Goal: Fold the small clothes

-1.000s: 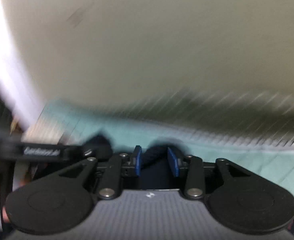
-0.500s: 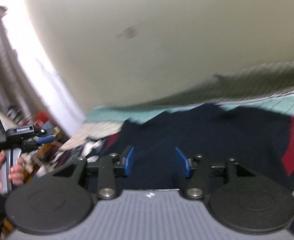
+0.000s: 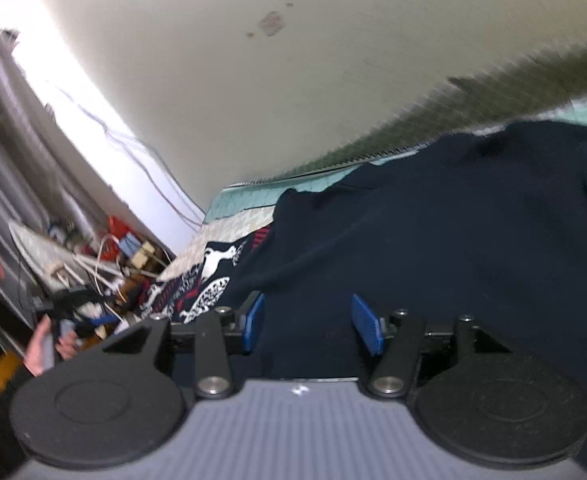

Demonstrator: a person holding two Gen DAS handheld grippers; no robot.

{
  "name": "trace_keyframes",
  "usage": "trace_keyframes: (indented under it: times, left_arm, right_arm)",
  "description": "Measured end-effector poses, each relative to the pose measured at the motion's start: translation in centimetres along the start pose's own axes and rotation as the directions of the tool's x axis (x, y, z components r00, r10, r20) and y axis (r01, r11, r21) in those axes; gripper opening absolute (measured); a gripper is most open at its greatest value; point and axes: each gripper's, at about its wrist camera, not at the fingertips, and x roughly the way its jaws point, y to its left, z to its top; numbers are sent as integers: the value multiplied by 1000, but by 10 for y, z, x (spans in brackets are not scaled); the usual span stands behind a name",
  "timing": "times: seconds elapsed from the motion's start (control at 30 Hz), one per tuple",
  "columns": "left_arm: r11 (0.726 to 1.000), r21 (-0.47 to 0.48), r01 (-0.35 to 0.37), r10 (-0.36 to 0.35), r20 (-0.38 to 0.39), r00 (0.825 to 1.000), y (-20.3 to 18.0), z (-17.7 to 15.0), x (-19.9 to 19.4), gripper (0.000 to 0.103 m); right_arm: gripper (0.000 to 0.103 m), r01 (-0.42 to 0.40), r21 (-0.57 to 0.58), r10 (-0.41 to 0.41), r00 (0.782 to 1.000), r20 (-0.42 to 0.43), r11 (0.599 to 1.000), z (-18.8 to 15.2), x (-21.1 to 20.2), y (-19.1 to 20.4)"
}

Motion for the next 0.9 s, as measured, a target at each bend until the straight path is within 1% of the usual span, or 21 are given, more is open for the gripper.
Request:
trace_keyframes:
  times: [0.03, 0.07, 0.1, 0.13, 0.17, 0.2, 0.23, 0.3, 0.33, 0.4, 0.43, 0.53, 0.57, 0.63, 0.67, 0.73, 0.77, 0.8, 0.83, 0.87, 0.9]
  left_arm:
    - [1000, 5, -8, 8, -4, 1000, -4, -2, 8, 62]
    - [1000, 14, -17, 17, -15, 1000, -9, -5, 12, 54]
    - [999, 22, -27, 28, -42, 999, -14, -7, 18, 41]
    - [999, 23, -26, 28, -79, 997, -18, -9, 22, 7]
    - [1000, 8, -16, 17, -105, 994, -21, -11, 23, 5]
    - [1000, -6, 6, -7, -99, 995, -28, -16, 17, 5]
    - [999, 12, 39, -37, -93, 995, -39, -19, 10, 5]
    - [990, 68, 124, -117, -95, 989, -69, -30, -11, 5]
    - [979, 88, 186, -177, -107, 978, -86, -37, -24, 5]
    - [939, 137, 314, -294, -150, 944, -127, -54, -48, 5]
    - [911, 172, 376, -347, -176, 921, -152, -65, -61, 5]
    - [802, 291, 521, -459, -256, 851, -226, -101, -93, 5]
    - [767, 313, 560, -485, -289, 826, -249, -113, -101, 5]
    - [696, 333, 636, -527, -366, 767, -295, -138, -109, 5]
    - [667, 343, 662, -536, -396, 745, -315, -151, -111, 6]
    - [618, 363, 698, -531, -462, 710, -354, -180, -110, 7]
    - [595, 370, 714, -515, -507, 691, -370, -195, -107, 11]
    - [573, 375, 729, -493, -552, 672, -384, -210, -103, 13]
    - [558, 385, 735, -468, -585, 662, -394, -222, -100, 17]
    - [543, 401, 738, -454, -599, 659, -399, -230, -99, 20]
    - [528, 417, 740, -457, -594, 662, -401, -234, -100, 22]
  right_arm:
    - [54, -5, 13, 4, 1000, 1, 1000, 0, 2, -2]
    - [55, -10, 21, 10, 1000, 3, 1000, 0, 1, -3]
    - [56, -12, 22, 12, 1000, 5, 1000, 0, 1, -3]
    - [56, -12, 18, 12, 1000, 7, 1000, 0, 1, -3]
    - [56, -10, 13, 10, 1000, 7, 1000, 0, 2, -2]
    - [56, -10, 6, 10, 1000, 8, 1000, -1, 2, -1]
    - [56, -11, 0, 11, 1000, 9, 1000, 0, 1, -1]
    - [56, -14, -7, 14, 1000, 12, 1000, -1, 0, 0]
    - [56, -16, -9, 16, 1000, 13, 1000, -1, 0, 0]
    - [56, -23, -8, 23, 1000, 15, 1000, 0, -1, -1]
    - [56, -28, -7, 28, 999, 15, 1000, 0, -1, -2]
    - [56, -35, 2, 35, 999, 14, 999, 1, -1, -4]
    - [56, -39, 9, 39, 999, 15, 999, 2, -2, -5]
    - [56, -52, 31, 51, 999, 19, 998, 2, -4, -8]
    - [56, -58, 47, 57, 998, 19, 997, 3, -5, -11]
    - [56, -68, 88, 68, 998, 13, 994, 5, -5, -16]
    - [56, -76, 112, 75, 997, 9, 991, 6, -6, -20]
    - [56, -83, 134, 83, 997, 6, 987, 7, -7, -24]
    - [55, -88, 152, 88, 996, 5, 984, 8, -9, -27]
    - [55, -86, 174, 85, 996, 10, 981, 9, -11, -32]
    - [54, -84, 200, 82, 996, 20, 976, 11, -14, -36]
